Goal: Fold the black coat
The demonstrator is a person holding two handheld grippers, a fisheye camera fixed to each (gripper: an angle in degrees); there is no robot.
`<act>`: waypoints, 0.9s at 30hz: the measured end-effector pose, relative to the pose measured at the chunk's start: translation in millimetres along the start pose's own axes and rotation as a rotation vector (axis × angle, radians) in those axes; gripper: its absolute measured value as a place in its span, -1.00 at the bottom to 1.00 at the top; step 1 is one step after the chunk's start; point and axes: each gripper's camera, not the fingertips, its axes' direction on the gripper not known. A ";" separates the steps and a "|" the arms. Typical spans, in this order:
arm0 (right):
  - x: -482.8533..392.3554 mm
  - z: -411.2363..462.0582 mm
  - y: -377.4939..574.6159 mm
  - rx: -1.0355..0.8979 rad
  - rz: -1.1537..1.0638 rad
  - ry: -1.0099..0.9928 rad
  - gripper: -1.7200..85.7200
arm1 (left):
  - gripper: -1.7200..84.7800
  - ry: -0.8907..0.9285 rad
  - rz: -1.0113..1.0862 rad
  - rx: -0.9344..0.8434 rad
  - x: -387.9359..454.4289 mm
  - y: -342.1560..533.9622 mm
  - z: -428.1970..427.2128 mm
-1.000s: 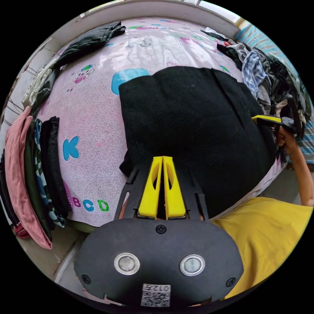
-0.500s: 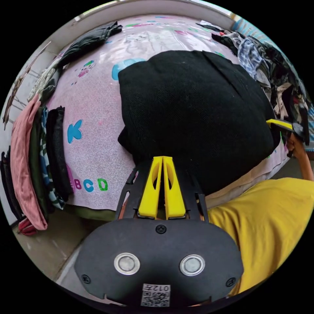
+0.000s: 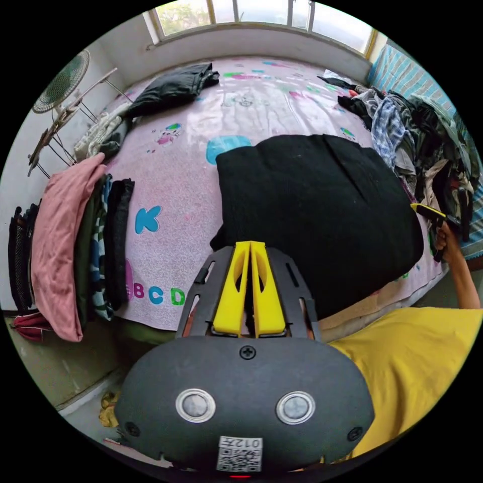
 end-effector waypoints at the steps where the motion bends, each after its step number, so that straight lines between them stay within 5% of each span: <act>1: 4.8 10.7 0.3 -0.020 0.010 0.007 -0.96 | -0.96 0.019 -0.022 -0.050 -2.9 -3.6 12.3; 8: 16.1 31.1 7.1 -0.071 -0.040 0.082 -0.96 | -0.96 0.089 -0.064 -0.149 -10.5 4.6 48.7; 16: 92.6 -25.1 64.1 0.069 0.178 -0.049 -0.96 | -0.96 0.031 -0.093 -0.047 -3.5 36.8 2.5; 27: 133.2 5.9 92.0 0.052 0.200 -0.122 -0.96 | -0.96 0.068 -0.072 -0.149 8.7 62.6 27.2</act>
